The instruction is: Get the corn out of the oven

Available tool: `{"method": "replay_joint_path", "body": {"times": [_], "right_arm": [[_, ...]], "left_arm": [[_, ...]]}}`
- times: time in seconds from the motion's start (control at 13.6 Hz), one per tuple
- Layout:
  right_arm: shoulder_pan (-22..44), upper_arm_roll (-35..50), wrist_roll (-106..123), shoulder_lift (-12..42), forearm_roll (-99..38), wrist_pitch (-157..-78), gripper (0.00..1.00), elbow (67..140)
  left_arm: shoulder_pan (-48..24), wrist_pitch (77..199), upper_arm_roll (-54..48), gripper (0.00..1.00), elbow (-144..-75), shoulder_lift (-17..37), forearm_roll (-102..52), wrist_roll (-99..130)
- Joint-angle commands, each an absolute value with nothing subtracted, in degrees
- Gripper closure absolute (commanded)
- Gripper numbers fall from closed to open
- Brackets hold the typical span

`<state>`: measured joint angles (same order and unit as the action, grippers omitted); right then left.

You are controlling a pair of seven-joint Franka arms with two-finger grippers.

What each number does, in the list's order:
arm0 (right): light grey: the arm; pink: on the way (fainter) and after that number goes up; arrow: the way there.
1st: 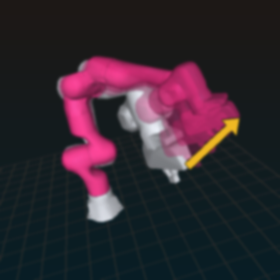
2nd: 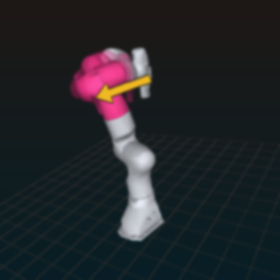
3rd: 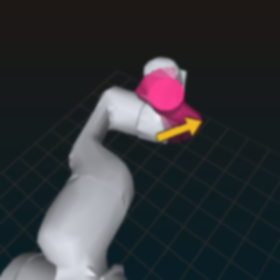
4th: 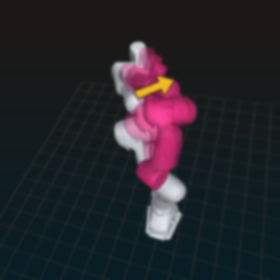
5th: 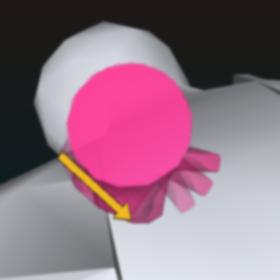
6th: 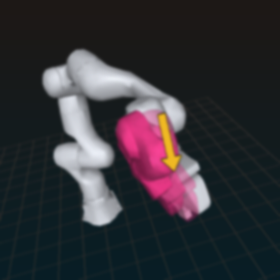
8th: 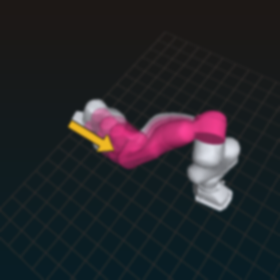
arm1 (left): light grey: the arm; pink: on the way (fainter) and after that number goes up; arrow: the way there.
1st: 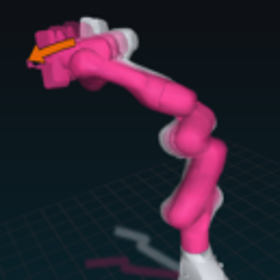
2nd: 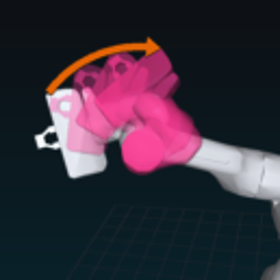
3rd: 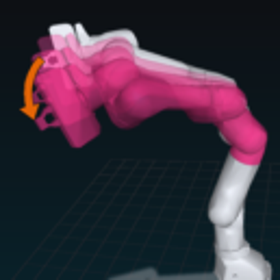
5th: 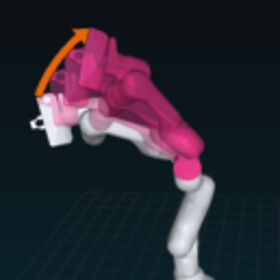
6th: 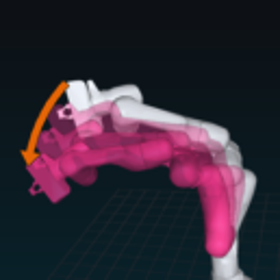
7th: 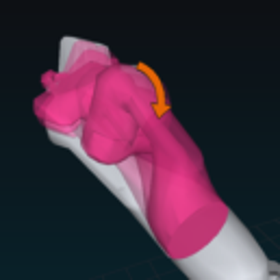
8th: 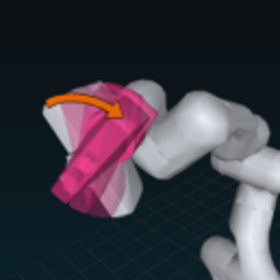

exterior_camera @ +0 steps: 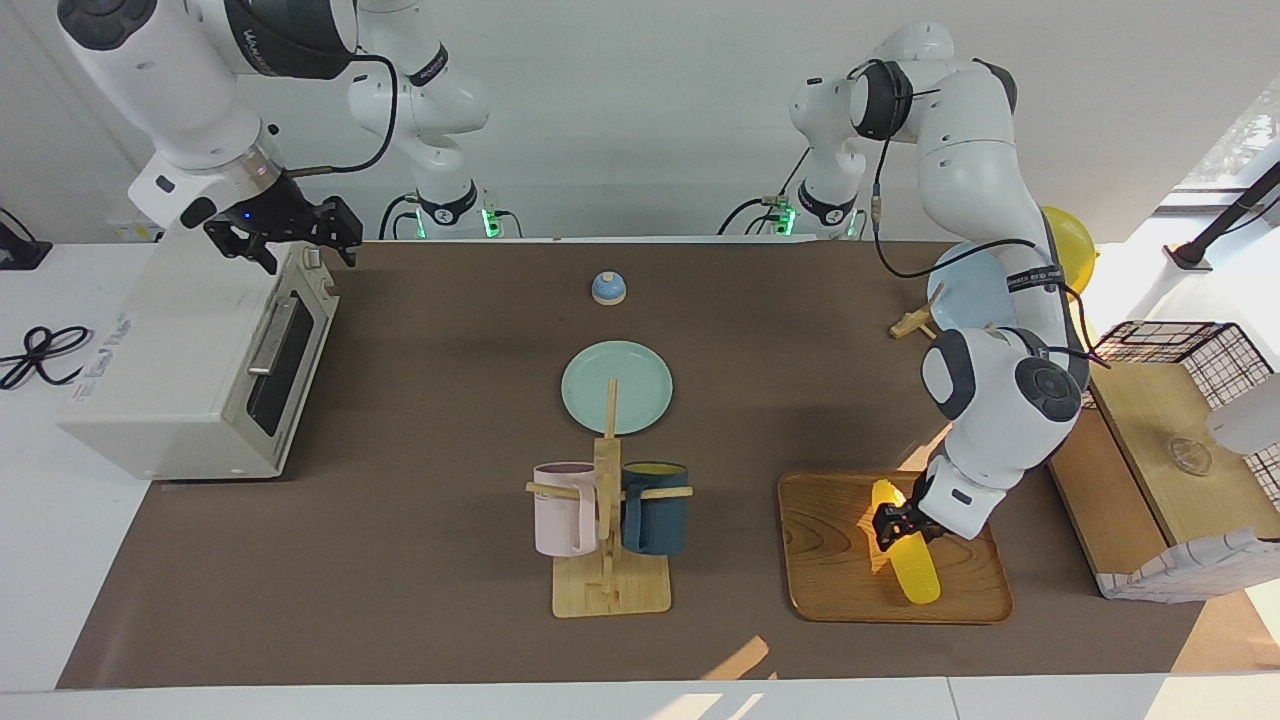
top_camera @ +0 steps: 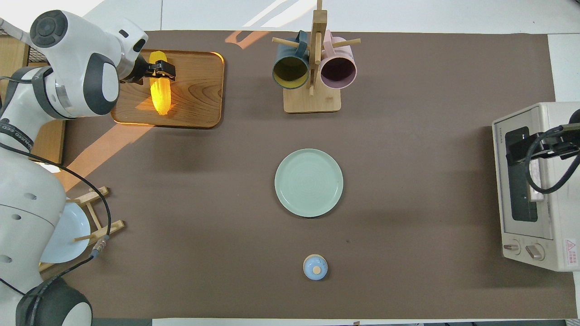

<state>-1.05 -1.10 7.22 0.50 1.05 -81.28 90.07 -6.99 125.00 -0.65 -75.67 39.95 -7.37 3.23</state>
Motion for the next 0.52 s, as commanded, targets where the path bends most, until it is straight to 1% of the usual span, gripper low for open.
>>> {"method": "replay_joint_path", "body": {"times": [0.0, 0.29, 0.44], "right_arm": [[-2.2, -0.9, 6.4, -0.8, -0.2, -82.2, 0.00, 91.7], [-2.2, -0.9, 6.4, -0.8, -0.2, -82.2, 0.00, 91.8], [-2.2, -0.9, 6.4, -0.8, -0.2, -82.2, 0.00, 91.8]], "left_arm": [[-6.3, 119.9, -1.1, 0.00, -77.5, 32.6, -6.5, 2.9], [-6.5, 106.8, 0.9, 0.00, -77.6, 22.9, -6.2, 3.7], [-6.9, 99.2, 0.9, 0.00, -77.7, 18.2, -3.7, 4.1]]}}
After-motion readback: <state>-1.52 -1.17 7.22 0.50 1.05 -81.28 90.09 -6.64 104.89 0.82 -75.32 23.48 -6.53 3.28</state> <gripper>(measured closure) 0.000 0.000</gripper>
